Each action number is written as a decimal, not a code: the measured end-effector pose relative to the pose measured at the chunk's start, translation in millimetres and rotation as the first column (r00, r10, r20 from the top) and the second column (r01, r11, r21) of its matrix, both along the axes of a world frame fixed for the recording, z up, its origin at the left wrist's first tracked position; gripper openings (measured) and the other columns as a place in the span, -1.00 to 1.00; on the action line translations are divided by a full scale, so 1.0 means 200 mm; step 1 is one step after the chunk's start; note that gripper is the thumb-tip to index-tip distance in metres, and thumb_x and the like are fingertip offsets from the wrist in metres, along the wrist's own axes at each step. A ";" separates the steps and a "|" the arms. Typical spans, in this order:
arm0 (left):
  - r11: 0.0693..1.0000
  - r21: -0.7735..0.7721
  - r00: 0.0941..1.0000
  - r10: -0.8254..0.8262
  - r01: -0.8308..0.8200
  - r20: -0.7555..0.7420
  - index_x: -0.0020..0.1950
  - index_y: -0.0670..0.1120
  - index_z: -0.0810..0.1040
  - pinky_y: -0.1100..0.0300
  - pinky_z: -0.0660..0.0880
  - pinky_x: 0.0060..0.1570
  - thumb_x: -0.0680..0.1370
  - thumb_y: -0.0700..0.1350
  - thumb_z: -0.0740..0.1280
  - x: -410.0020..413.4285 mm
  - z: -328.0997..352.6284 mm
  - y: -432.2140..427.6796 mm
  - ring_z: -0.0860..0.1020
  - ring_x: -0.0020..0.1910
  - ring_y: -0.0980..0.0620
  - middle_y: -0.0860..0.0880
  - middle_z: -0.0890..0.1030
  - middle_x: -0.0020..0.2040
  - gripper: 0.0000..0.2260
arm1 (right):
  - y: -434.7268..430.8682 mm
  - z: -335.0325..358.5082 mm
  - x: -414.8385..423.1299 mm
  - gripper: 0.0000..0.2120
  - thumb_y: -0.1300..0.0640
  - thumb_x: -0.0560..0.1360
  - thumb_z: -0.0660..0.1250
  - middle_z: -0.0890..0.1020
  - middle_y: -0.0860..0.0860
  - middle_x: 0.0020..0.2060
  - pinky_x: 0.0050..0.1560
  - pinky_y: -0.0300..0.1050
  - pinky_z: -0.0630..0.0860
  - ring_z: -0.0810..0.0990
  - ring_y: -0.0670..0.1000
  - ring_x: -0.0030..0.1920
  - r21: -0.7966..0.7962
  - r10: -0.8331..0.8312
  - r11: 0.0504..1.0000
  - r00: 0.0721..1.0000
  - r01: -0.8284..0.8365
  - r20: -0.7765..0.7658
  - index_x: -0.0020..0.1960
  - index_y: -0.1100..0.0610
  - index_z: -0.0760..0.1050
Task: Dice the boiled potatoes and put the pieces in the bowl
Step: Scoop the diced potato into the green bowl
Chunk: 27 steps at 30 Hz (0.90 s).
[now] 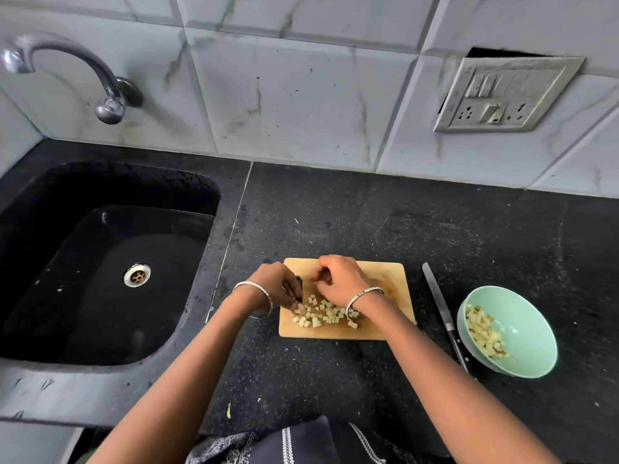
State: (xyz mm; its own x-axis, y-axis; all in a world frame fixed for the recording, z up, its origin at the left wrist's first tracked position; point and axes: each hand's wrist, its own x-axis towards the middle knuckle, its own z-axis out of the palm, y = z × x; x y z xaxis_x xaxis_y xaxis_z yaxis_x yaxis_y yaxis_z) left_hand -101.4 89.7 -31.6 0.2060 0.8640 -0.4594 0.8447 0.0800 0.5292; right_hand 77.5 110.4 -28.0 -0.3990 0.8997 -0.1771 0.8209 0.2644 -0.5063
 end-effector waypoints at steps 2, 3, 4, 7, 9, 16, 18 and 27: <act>0.995 0.000 0.991 0.096 -0.097 0.091 -0.12 -0.03 0.70 0.33 0.58 -0.07 0.36 -0.26 0.51 -0.04 0.01 -0.01 0.65 -0.21 0.17 0.03 0.70 -0.19 -0.83 | -0.03 0.02 -0.06 -0.82 0.26 0.44 0.35 0.66 -0.04 -0.12 -0.10 -0.18 0.48 0.56 -0.05 -0.13 -0.032 0.064 0.997 0.998 -0.064 -0.008 -0.03 0.05 0.63; 0.989 0.002 0.981 0.149 -0.150 0.127 -0.16 -0.02 0.69 0.23 0.61 -0.05 0.37 -0.27 0.49 -0.06 0.01 -0.02 0.66 -0.22 0.15 0.01 0.70 -0.21 -0.84 | -0.04 0.01 -0.09 -0.80 0.26 0.44 0.35 0.66 -0.03 -0.09 -0.08 -0.17 0.48 0.57 -0.03 -0.09 -0.043 0.098 0.994 0.995 -0.098 -0.001 0.00 0.06 0.61; 0.980 0.005 0.969 0.195 -0.198 0.150 -0.18 -0.02 0.68 0.17 0.62 -0.05 0.38 -0.29 0.47 -0.08 0.01 -0.03 0.67 -0.23 0.12 -0.01 0.70 -0.23 -0.84 | -0.05 0.01 -0.11 -0.79 0.25 0.43 0.35 0.65 -0.02 -0.06 -0.05 -0.16 0.49 0.57 -0.01 -0.03 -0.053 0.128 0.990 0.992 -0.127 0.007 0.03 0.06 0.58; 0.964 0.024 0.954 0.257 -0.263 0.152 -0.17 -0.05 0.65 0.09 0.63 -0.06 0.40 -0.33 0.42 -0.11 0.00 -0.05 0.67 -0.28 0.09 -0.04 0.69 -0.25 -0.83 | -0.07 -0.03 -0.13 -0.73 0.17 0.42 0.37 0.59 0.01 0.04 0.04 -0.14 0.45 0.48 0.01 0.10 -0.069 0.199 0.979 0.976 -0.193 0.093 0.11 0.04 0.50; 0.962 -0.001 0.948 0.267 -0.271 0.175 -0.09 -0.06 0.62 0.06 0.64 -0.09 0.40 -0.35 0.41 -0.11 -0.02 -0.07 0.68 -0.27 0.03 -0.05 0.68 -0.25 -0.79 | -0.07 -0.05 -0.13 -0.72 0.14 0.40 0.37 0.57 0.03 0.05 0.09 -0.09 0.46 0.44 0.04 0.14 -0.042 0.239 0.971 0.961 -0.235 0.136 0.10 0.06 0.48; 0.988 0.065 0.988 0.143 -0.139 -0.062 0.28 0.05 0.44 0.09 0.52 0.01 0.26 -0.16 0.58 -0.05 -0.05 -0.09 0.58 0.06 -0.09 -0.01 0.62 0.02 -0.36 | -0.08 -0.07 -0.19 -0.64 0.05 0.34 0.41 0.50 0.07 0.01 0.12 -0.06 0.46 0.41 0.09 0.11 -0.012 0.358 0.930 0.900 -0.367 0.247 0.08 0.14 0.43; 0.986 0.079 0.985 0.156 -0.150 -0.075 0.30 0.06 0.43 0.08 0.50 0.02 0.28 -0.18 0.56 -0.04 -0.05 -0.10 0.57 0.09 -0.11 -0.03 0.62 0.06 -0.36 | -0.09 -0.09 -0.19 -0.61 -0.01 0.30 0.43 0.48 0.05 -0.02 0.11 -0.06 0.47 0.41 0.08 0.08 -0.035 0.378 0.924 0.895 -0.381 0.238 0.03 0.10 0.41; 0.969 0.043 0.965 0.248 -0.245 -0.084 0.21 0.11 0.43 0.09 0.47 -0.07 0.28 -0.27 0.49 0.00 -0.05 -0.09 0.58 0.01 -0.16 -0.08 0.59 -0.03 -0.41 | -0.08 -0.07 -0.19 -0.85 0.09 0.29 0.37 0.54 0.00 -0.22 -0.10 0.00 0.52 0.46 0.03 -0.15 -0.057 0.406 0.914 0.897 -0.403 0.176 -0.19 0.04 0.42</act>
